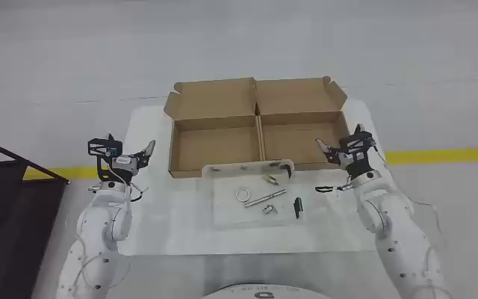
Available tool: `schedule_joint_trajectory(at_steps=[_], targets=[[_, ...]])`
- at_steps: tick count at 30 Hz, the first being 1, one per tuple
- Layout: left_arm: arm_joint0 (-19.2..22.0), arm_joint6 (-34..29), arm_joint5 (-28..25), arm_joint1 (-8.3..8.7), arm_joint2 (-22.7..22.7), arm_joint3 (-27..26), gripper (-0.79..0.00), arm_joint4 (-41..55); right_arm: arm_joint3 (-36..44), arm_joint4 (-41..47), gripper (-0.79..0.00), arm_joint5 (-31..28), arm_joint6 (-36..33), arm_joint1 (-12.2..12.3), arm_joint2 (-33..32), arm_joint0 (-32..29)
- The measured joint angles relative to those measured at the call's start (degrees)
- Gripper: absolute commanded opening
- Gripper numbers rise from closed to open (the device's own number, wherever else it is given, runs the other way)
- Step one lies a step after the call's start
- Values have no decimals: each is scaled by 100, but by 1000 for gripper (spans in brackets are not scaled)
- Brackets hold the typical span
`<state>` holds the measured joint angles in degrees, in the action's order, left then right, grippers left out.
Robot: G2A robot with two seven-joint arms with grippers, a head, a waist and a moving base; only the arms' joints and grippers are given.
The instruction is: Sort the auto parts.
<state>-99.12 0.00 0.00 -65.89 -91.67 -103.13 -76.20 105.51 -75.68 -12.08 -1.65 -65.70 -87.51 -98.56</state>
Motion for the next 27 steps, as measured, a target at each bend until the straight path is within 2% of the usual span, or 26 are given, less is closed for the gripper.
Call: schedule_joint_trajectory(at_steps=[4,6,14,18,19,22,25,27], targets=[[0,0,0,0,0,0,0,0,72,556,0,-1435,-218,48,102,130],[0,0,0,0,0,0,0,0,91,749,0,-1798,-215,62,66,169],[0,0,0,0,0,0,0,0,116,780,0,-1877,-221,65,83,169],[0,0,0,0,0,0,0,0,188,1003,0,-2608,-399,93,280,193],[0,0,0,0,0,0,0,0,181,1126,0,-2844,-536,107,306,209],[0,0,0,0,0,0,0,0,144,1500,-219,-3291,-1230,150,401,276],[0,0,0,0,0,0,0,0,201,1847,-188,-3479,-2167,189,591,415],[0,0,0,0,0,0,0,0,238,2008,-194,-3535,-2640,207,722,500]])
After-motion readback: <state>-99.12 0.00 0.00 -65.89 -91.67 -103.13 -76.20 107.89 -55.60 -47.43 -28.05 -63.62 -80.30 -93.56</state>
